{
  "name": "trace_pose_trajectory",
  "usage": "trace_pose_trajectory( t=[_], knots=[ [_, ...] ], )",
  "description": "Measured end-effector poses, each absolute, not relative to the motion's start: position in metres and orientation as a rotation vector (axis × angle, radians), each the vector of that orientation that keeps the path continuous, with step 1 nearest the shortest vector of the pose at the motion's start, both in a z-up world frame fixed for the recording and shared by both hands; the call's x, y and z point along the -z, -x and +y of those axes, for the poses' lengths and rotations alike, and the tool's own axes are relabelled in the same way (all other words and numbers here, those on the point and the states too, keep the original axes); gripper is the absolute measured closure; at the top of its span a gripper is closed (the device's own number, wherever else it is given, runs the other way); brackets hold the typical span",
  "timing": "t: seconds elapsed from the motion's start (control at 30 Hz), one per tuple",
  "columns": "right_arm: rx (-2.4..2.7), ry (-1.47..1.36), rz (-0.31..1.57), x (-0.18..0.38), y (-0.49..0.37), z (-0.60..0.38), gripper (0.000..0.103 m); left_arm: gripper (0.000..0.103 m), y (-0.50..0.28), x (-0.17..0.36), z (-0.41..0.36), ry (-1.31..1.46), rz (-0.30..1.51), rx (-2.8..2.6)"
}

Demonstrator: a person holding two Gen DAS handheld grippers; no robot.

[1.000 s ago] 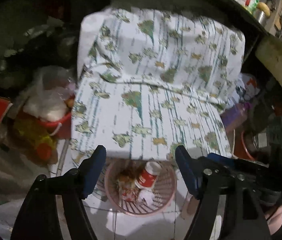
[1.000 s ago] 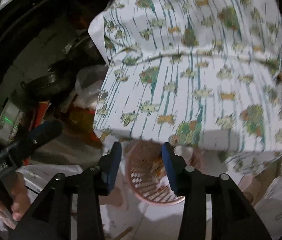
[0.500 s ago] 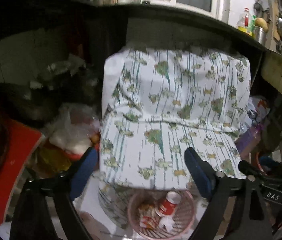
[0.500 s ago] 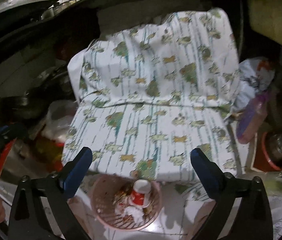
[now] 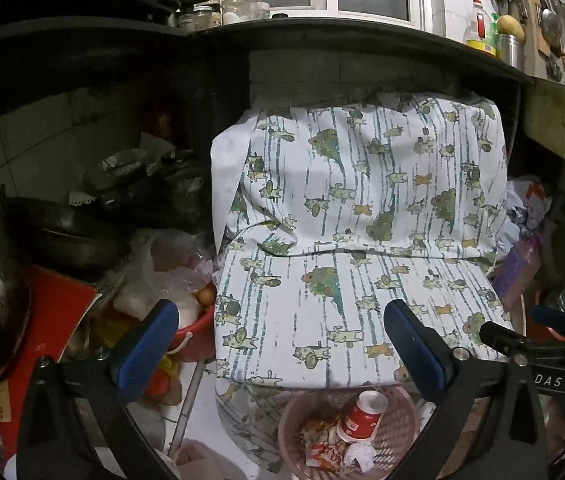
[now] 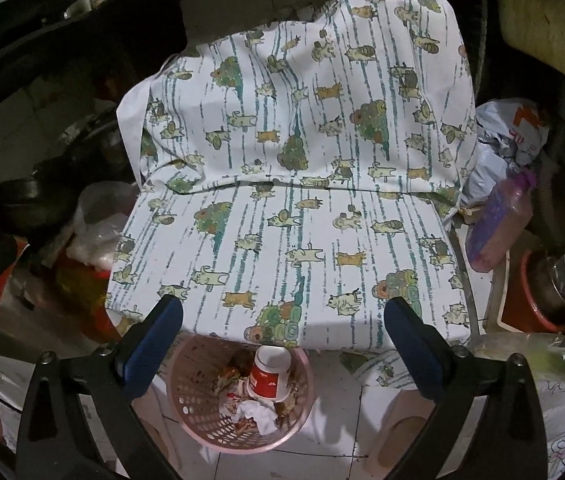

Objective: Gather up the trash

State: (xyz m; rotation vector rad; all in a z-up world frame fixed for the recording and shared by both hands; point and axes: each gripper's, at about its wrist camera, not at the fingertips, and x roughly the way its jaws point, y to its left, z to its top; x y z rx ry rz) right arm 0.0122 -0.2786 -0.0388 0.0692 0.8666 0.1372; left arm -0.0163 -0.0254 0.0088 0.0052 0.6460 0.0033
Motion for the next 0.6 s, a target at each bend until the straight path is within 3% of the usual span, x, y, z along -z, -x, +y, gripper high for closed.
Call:
trace_pose_trajectory(
  t=[0.6],
  knots=[
    [-0.146,-0.08,0.883,0.0416,-0.0165,-0.2768,0.003,0.0,0.0084,-0.0037,-0.0231,0.028,0.683,-0.009]
  ],
)
